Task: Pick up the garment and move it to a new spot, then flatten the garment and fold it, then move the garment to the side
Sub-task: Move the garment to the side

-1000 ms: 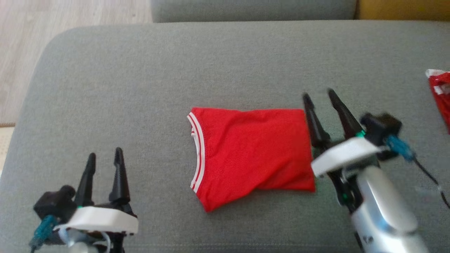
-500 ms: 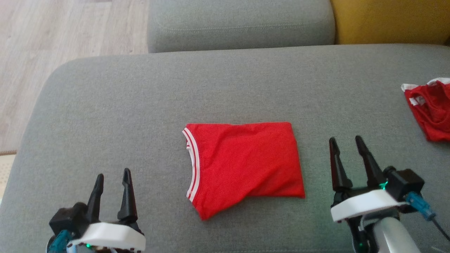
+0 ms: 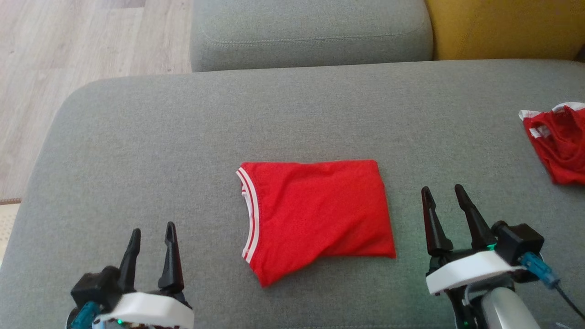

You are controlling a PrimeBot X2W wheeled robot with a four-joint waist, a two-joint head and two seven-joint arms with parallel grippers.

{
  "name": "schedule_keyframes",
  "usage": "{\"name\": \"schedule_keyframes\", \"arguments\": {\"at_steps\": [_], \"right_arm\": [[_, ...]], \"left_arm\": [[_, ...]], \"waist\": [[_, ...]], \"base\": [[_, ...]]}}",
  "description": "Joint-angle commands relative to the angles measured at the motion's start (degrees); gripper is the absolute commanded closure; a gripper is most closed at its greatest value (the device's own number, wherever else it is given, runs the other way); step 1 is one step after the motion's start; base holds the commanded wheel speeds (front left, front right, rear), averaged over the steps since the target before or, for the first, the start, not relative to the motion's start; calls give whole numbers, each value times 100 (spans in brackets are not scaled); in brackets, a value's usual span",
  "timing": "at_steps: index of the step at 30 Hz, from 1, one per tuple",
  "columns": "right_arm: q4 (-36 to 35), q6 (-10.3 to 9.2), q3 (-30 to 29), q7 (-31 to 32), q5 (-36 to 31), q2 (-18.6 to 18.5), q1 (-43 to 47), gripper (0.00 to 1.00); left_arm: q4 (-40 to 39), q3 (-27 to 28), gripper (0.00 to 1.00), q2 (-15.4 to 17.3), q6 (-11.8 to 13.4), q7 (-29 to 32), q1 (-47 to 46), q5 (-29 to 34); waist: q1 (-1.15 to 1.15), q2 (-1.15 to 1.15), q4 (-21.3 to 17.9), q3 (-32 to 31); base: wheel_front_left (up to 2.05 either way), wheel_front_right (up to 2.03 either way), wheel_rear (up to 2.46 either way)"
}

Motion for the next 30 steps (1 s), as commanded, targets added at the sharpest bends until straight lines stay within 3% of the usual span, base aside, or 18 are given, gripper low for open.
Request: {"name": "schedule_keyframes", "arguments": {"at_steps": [1, 12, 21, 30], "right_arm": [[-153, -5, 115, -3, 12, -5, -204, 0], [-88, -5, 109, 369, -119, -5, -335, 0], [224, -5, 254, 1245, -130, -5, -846, 0], [1038, -5, 214, 2375, 43, -5, -1461, 0]], "left_arm": [[-169, 258, 0, -1, -36, -71, -209, 62], [-107, 302, 0, -17, -161, -71, -313, 213], [-121, 254, 0, -55, -231, -71, -556, 314], [-208, 180, 0, -147, -291, -71, -827, 375]], "waist": [[0, 0, 8, 2], [0, 0, 74, 157], [0, 0, 163, 489], [0, 0, 539, 1063]], "base": [[0, 0, 0], [0, 0, 0], [0, 0, 0], [0, 0, 0]]}}
